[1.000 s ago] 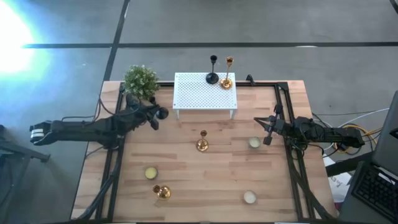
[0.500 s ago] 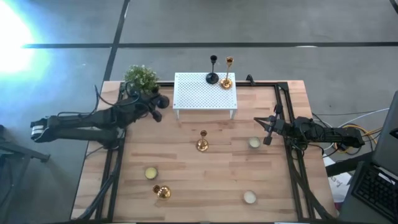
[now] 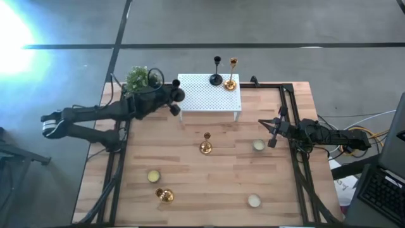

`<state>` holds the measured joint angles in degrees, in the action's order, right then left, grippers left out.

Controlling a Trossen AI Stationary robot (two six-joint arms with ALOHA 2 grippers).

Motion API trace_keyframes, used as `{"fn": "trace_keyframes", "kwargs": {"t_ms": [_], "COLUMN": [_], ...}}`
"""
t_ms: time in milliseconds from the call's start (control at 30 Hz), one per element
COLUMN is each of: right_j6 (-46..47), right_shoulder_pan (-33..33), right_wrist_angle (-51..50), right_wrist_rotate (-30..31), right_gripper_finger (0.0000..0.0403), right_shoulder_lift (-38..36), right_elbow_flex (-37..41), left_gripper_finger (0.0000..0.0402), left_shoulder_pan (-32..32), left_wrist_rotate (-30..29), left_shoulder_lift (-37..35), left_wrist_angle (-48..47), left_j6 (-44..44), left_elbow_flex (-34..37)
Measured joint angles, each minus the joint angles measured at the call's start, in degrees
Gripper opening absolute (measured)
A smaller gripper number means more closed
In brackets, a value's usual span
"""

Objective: Pick & Place candle stick holders
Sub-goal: Put the black candle holder on the shelf

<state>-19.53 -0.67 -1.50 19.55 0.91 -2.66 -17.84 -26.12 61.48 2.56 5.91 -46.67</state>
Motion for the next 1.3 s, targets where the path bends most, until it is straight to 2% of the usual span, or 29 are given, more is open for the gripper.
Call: {"fn": "trace_keyframes", "kwargs": {"t_ms": [100, 533, 833, 1300], "right_j6": [0.00, 0.00, 0.00, 0.00], "right_shoulder_pan": [0.00, 0.00, 0.00, 0.00], "right_wrist_angle": [0.00, 0.00, 0.00, 0.00], "right_wrist_rotate": [0.00, 0.00, 0.00, 0.01], "right_gripper_finger": [0.0008, 0.0008, 0.0008, 0.0008], "right_shoulder_lift": [0.00, -0.02, -0.01, -0.01], "right_elbow_flex": [0.00, 0.00, 0.00, 0.00], "left_gripper_finger": [0.0018, 0.0018, 0.0018, 0.0018], "left_shoulder_pan": [-2.76, -12.37, -15.23, -17.27], "left_wrist_rotate": [4.68, 18.03, 22.44, 23.88], "left_shoulder_lift": [2.68, 14.97, 22.73, 29.32], "left_wrist_angle": [1.42, 7.15, 7.34, 7.47], "left_j6": [0.00, -1.56, -1.56, -1.28], "left_elbow_flex": [-2.34, -8.69, -14.85, -21.10]}}
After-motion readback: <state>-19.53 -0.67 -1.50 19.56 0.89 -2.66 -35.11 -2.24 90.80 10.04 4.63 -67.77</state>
